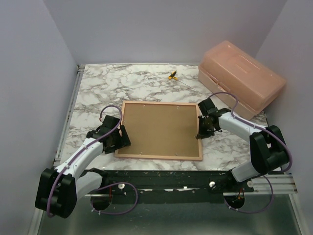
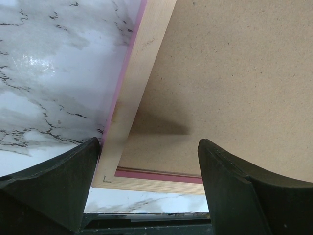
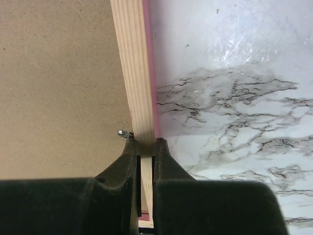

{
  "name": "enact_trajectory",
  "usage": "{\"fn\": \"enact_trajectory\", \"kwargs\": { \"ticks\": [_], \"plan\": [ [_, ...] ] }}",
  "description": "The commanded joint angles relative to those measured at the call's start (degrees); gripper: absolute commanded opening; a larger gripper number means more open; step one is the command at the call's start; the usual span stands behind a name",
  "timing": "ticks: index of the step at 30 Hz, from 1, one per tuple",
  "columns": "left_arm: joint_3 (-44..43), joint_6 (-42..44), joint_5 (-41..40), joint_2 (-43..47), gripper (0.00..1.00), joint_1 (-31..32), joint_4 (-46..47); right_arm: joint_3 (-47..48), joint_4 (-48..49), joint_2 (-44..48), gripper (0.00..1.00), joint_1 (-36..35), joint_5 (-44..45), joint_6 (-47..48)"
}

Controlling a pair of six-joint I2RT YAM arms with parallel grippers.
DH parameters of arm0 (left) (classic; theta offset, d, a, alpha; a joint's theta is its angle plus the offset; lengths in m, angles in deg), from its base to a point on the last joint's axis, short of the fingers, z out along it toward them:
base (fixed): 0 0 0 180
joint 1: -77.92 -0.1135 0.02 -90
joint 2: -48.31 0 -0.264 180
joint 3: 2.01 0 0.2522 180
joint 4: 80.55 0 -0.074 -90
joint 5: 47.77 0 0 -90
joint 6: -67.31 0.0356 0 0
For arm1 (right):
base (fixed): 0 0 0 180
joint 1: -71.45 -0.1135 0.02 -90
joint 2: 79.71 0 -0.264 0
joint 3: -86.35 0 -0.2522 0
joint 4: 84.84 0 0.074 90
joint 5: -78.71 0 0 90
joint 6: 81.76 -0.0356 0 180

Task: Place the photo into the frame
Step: Install the photo frame at the center of the board.

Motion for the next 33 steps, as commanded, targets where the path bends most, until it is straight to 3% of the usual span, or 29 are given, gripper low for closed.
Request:
{"fn": "enact_trajectory", "kwargs": {
  "ticks": [1,3,4,8,12,21,28,33],
  "plan": [
    [-0.8,0.2,-0.1,0.3,0.83,0.0,0.5,-0.2,-2.5,1.4,0.00,-0.4,7.4,-1.8],
    [-0.7,0.2,0.0,0.3,0.83,0.0,0.6,-0.1,-2.4,2.5,0.02,-0.4,7.7,-2.3],
    [-0.7,0.2,0.0,0.3,0.83,0.0,0.6,-0.1,-2.3,3.1,0.10,-0.4,7.7,-2.5],
    [-0.8,0.2,1.5,0.3,0.82,0.0,0.7,-0.1,-1.8,4.9,0.57,-0.4,6.9,-3.2],
    [-1.0,0.3,1.3,0.4,0.82,-0.1,0.6,-0.2,-1.0,6.7,0.81,-0.2,5.7,-4.2],
    [-3.4,2.4,-2.4,-1.8,0.86,-5.6,0.6,-0.3,2.2,4.6,0.96,0.1,2.0,-5.0],
    [-5.9,4.3,0.0,-7.7,0.85,-6.7,5.8,-0.4,6.1,0.2,0.98,0.8,-2.4,-5.0],
    [-6.8,5.6,7.5,-12.4,0.80,-6.2,9.2,-0.3,8.1,-2.0,0.99,1.3,-5.1,-5.4]
  ]
}}
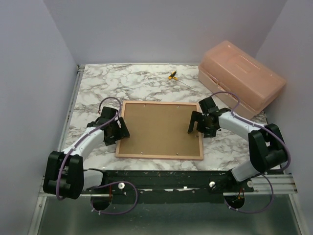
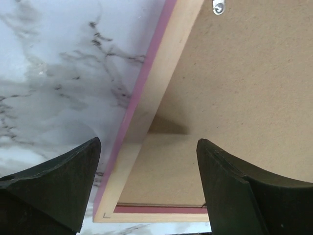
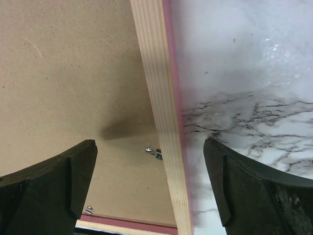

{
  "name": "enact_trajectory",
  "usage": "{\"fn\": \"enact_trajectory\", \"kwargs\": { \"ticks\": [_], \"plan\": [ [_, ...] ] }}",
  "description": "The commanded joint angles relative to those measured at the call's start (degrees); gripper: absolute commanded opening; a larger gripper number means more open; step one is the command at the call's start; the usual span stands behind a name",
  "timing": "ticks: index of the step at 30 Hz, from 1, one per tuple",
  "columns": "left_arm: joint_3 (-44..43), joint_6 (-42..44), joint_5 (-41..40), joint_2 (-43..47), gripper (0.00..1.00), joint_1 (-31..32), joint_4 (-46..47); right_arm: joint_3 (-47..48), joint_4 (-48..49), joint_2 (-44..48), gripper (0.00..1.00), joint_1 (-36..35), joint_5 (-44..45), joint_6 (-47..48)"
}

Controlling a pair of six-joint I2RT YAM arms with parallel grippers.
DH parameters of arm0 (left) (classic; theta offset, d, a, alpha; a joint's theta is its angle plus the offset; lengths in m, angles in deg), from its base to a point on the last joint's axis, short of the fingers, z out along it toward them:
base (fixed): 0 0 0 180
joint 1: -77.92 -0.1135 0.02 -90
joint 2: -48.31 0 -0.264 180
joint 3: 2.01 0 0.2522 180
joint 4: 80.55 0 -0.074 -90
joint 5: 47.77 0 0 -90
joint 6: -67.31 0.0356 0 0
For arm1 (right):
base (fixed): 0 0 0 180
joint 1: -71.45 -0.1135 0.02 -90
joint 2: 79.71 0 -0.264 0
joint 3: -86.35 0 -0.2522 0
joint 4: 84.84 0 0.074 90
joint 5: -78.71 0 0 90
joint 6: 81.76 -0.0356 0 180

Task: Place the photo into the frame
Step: Install the photo frame at the center of the board, then move the photo frame to the center of the board.

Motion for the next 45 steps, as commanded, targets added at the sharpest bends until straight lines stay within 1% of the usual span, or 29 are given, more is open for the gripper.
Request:
{"fn": "enact_trajectory", "kwargs": {
  "ticks": [1,6,11,16,20,23,26,30,33,35,41,45],
  "plan": [
    [-1.0,2.1,7.3,-3.1,0.80,0.8,5.5,-0.4,3.0,-1.4,0.99,0.7,-3.6,-0.8],
    [0.4,0.1,11.3,-3.2,0.78,5.3,8.7,-1.4,2.5,0.7,0.99,1.8,-3.2,-0.7],
    [1.6,-3.5,13.0,-1.3,0.76,10.6,9.3,-2.8,0.9,4.3,0.99,2.7,-1.6,-1.3],
    [3.3,-7.3,13.4,2.7,0.75,13.8,8.6,-3.8,-1.5,7.8,0.98,3.0,0.2,-2.7],
    [5.3,-11.0,11.2,7.4,0.75,17.6,6.4,-4.5,-3.7,9.1,0.98,3.1,5.5,-4.4],
    [7.2,-13.5,9.9,10.4,0.75,19.6,5.5,-5.1,-4.4,9.3,0.98,3.5,7.6,-4.6],
    [7.4,-13.7,6.4,11.3,0.81,19.7,2.9,-5.3,-4.7,9.0,0.98,3.6,7.6,-4.5],
    [3.4,-11.0,1.0,7.9,0.87,19.6,-1.7,-5.6,-4.8,8.7,1.00,3.7,8.8,-4.6],
    [-0.9,-8.4,-3.1,3.7,0.88,18.6,-3.8,-5.6,-4.6,8.4,1.00,3.7,9.0,-4.5],
    [-3.1,-6.9,-3.5,1.4,0.88,17.2,-3.5,-5.4,-4.5,8.2,1.00,3.9,8.9,-4.3],
    [-7.9,-4.2,-3.0,-5.9,0.84,12.7,-0.9,-5.4,-3.7,7.4,1.00,3.9,8.2,-3.7],
    [-11.9,-3.6,-3.5,-11.5,0.80,11.8,-0.3,-5.4,-3.3,6.9,1.00,3.8,7.6,-3.4]
  ]
}}
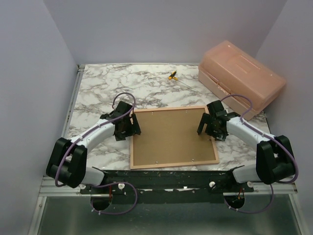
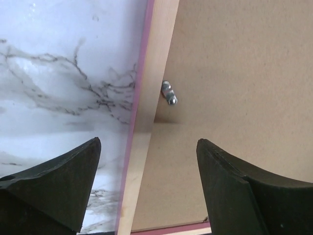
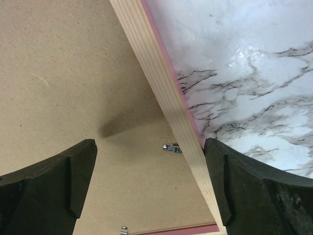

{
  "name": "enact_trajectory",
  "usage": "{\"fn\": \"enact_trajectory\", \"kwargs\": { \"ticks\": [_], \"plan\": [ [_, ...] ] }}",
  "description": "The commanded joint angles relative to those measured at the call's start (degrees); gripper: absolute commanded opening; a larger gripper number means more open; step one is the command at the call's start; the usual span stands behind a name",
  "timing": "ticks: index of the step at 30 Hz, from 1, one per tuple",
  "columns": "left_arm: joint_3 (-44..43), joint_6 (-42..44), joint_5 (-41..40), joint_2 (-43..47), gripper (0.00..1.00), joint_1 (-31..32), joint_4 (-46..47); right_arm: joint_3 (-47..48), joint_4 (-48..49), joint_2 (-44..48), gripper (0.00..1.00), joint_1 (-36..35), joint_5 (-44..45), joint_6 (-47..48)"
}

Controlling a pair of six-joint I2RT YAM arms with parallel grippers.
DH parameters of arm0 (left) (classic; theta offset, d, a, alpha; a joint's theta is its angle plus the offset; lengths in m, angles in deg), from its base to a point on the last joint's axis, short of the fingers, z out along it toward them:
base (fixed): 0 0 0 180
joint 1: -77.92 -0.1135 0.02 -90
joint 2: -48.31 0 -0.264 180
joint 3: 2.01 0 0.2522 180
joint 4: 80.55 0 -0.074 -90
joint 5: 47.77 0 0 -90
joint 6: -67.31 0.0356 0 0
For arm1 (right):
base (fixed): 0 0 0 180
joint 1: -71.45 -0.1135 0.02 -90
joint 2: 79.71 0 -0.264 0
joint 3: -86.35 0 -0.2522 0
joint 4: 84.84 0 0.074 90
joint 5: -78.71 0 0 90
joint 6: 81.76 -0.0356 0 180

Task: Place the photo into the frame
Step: Move the photo frame to the center of the board, then install the photo frame at the center of the board.

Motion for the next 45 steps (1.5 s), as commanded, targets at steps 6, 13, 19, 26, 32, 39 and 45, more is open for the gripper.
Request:
{"fn": "enact_trajectory", "kwargs": {
  "ticks": [6,13,19,26,32,39,45],
  "plan": [
    [-8.2,2.1,-3.3,-11.3,0.72,-1.2,1.9,-0.6,1.0,-1.3,0.99,0.1,-0.8,0.2],
    [-11.0,1.4,-5.2,-14.7,0.63,-1.6,0.7,-1.1,1.5,-1.3,0.99,0.1,-1.2,0.3],
    [-12.3,0.6,-6.0,-15.7,0.57,-1.5,-0.6,-1.5,2.0,-1.1,0.99,0.1,-2.2,0.2],
    [-15.0,0.9,-6.1,-17.9,0.49,-0.8,-4.2,-1.9,2.3,-0.5,0.99,0.1,-2.9,0.1],
    [-14.7,0.8,-2.6,-20.0,0.49,-0.8,-4.2,-2.4,2.5,-0.1,0.99,0.1,-3.5,0.2],
    [-10.6,-0.1,-1.1,-20.4,0.37,-0.8,-0.5,-3.0,2.9,0.1,0.99,0.1,-3.7,0.5],
    [-10.0,0.1,-1.0,-19.5,0.08,-0.8,0.0,-3.4,3.1,0.3,0.99,0.1,-4.1,0.4]
  ]
}}
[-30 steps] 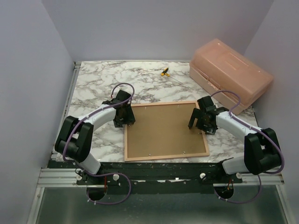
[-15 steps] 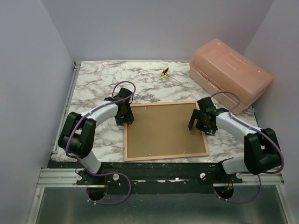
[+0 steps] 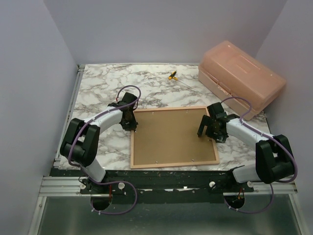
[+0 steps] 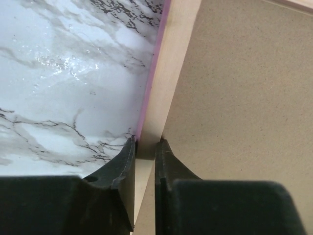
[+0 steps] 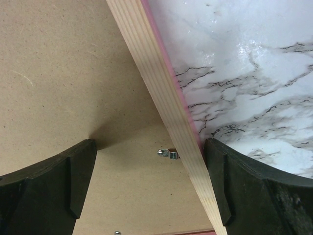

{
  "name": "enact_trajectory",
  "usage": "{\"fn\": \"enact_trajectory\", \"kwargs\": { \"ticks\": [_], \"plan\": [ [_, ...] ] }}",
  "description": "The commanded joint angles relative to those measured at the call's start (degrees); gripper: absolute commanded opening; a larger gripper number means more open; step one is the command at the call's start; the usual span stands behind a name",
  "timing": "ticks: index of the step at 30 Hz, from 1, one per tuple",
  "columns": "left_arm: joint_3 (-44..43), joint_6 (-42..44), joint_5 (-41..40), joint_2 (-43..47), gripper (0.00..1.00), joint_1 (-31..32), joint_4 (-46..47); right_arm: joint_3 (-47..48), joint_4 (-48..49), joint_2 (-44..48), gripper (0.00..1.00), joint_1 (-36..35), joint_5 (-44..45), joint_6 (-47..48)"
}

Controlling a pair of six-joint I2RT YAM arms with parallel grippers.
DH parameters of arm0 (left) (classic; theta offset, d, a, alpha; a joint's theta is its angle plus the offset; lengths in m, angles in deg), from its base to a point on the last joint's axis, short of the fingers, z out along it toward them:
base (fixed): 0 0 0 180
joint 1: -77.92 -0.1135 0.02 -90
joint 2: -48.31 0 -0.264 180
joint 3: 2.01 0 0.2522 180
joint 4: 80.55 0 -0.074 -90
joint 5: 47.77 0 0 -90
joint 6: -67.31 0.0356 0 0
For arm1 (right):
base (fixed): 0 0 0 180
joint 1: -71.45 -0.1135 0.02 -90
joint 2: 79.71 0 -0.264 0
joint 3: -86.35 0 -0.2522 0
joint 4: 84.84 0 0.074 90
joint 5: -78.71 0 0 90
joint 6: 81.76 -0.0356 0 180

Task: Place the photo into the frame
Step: Install the photo frame at the center of the board.

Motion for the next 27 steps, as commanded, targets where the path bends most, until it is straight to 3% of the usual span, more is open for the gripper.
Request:
{"fn": "enact_trajectory", "kwargs": {
  "ticks": [1,11,14,19,27],
  "plan": [
    [3.2,-0.7,2.2,-1.3,0.03,0.8,1.4,-1.1,1.2,0.9,0.99,-0.1,-2.6,-0.2],
    [5.0,1.1,3.0,3.0,0.00,1.8,3.3,-1.2,0.9,1.2,0.99,-0.1,-3.3,-0.5],
    [3.9,3.0,-0.4,4.7,0.00,3.6,1.9,-1.5,0.9,1.5,0.99,-0.1,-3.8,-0.6],
    [0.0,4.6,-6.6,1.8,0.00,7.4,-4.2,-1.4,0.9,1.6,0.99,-0.1,-4.1,-0.8],
    [0.4,3.7,-8.2,-1.8,0.00,10.8,-4.3,-1.4,0.9,1.5,0.99,-0.1,-4.4,-0.9]
  ]
}}
